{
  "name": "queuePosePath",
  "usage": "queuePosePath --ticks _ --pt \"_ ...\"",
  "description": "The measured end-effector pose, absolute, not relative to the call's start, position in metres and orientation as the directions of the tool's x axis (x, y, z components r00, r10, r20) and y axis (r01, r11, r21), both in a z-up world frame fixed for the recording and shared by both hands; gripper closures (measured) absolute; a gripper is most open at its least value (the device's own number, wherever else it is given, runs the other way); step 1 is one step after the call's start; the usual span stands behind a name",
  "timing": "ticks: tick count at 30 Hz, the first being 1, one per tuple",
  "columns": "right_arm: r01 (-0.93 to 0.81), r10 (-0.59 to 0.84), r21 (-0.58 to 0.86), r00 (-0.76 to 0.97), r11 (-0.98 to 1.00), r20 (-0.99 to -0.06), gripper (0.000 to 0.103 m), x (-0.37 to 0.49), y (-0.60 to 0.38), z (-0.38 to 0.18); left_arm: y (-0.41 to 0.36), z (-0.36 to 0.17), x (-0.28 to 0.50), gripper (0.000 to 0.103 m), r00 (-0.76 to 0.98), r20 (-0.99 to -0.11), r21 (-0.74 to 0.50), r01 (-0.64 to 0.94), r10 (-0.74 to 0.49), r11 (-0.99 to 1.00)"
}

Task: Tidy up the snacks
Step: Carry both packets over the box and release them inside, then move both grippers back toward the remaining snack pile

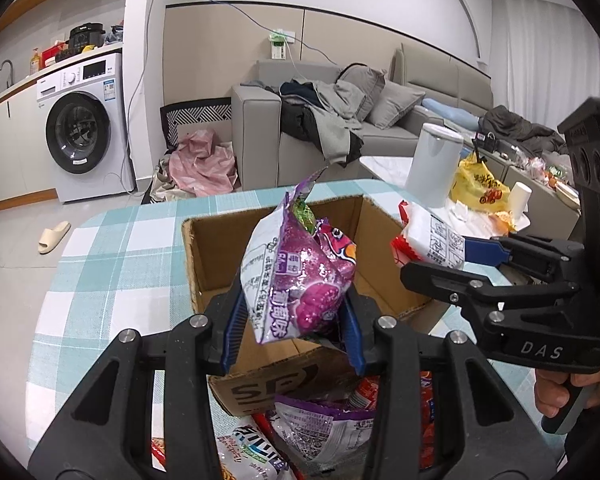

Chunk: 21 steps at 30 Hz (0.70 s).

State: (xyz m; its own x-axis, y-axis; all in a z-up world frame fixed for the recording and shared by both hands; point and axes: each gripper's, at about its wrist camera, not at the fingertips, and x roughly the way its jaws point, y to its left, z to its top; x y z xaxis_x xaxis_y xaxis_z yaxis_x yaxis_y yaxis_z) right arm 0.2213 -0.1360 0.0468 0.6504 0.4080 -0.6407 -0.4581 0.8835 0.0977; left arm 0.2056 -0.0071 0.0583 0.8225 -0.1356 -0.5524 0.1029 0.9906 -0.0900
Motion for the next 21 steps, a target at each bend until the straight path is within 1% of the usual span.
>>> queuePosePath --ticks 3,6,8,9,11,12,13,15,16,17,18,20,21 --pt "-0.447 0.403 0.104 0.651 0.888 -0.643 0.048 0.226 -0.139 0.043 -0.012 0.053 0.208 0.064 0.817 -0.561 -0.077 0.11 -0.134 0.991" --pt "-0.445 0.406 0.108 0.654 0.889 -0.638 0.044 0.227 -0.142 0.042 -0.015 0.051 0.208 0.064 0.817 -0.561 -0.065 0.113 -0.13 0.991" --pt "-0.44 0.4 0.1 0.67 0.893 -0.625 0.043 0.225 -0.143 0.044 -0.016 0.051 0.205 0.061 0.821 -0.557 -0.057 0.114 -0.127 0.992" --pt "-0.438 0.4 0.1 0.674 0.893 -0.62 0.037 0.224 -0.144 0.045 -0.016 0.051 0.204 0.06 0.825 -0.553 -0.048 0.109 -0.118 0.993" --pt "-0.434 0.403 0.105 0.682 0.895 -0.61 0.029 0.221 -0.147 0.047 -0.016 0.052 0.2 0.047 0.83 -0.546 -0.049 0.104 -0.114 0.993" --pt "-0.436 0.406 0.106 0.685 0.894 -0.605 0.029 0.219 -0.149 0.048 -0.015 0.053 0.199 0.043 0.832 -0.543 -0.053 0.102 -0.115 0.993" --pt "-0.438 0.407 0.104 0.688 0.893 -0.601 0.027 0.217 -0.15 0.05 -0.013 0.053 0.196 0.036 0.834 -0.54 -0.057 0.1 -0.115 0.993" --pt "-0.437 0.403 0.094 0.698 0.894 -0.592 0.015 0.211 -0.154 0.053 -0.01 0.055 0.191 0.029 0.841 -0.528 -0.066 0.095 -0.115 0.993" --pt "-0.438 0.403 0.09 0.703 0.894 -0.586 0.012 0.208 -0.156 0.054 -0.008 0.056 0.188 0.02 0.845 -0.523 -0.067 0.088 -0.11 0.994" --pt "-0.437 0.402 0.086 0.71 0.895 -0.579 0.008 0.204 -0.158 0.056 -0.006 0.058 0.184 0.014 0.851 -0.517 -0.067 0.071 -0.095 0.995" --pt "-0.433 0.399 0.085 0.713 0.897 -0.577 0.005 0.202 -0.16 0.057 -0.004 0.06 0.18 0.012 0.857 -0.508 -0.07 0.064 -0.091 0.995" --pt "-0.423 0.392 0.086 0.718 0.902 -0.575 0.001 0.196 -0.164 0.059 -0.002 0.062 0.173 0.002 0.864 -0.496 -0.073 0.063 -0.091 0.995" --pt "-0.422 0.394 0.09 0.72 0.902 -0.572 0.001 0.193 -0.166 0.06 0.0 0.064 0.168 0.001 0.869 -0.488 -0.071 0.058 -0.085 0.996"
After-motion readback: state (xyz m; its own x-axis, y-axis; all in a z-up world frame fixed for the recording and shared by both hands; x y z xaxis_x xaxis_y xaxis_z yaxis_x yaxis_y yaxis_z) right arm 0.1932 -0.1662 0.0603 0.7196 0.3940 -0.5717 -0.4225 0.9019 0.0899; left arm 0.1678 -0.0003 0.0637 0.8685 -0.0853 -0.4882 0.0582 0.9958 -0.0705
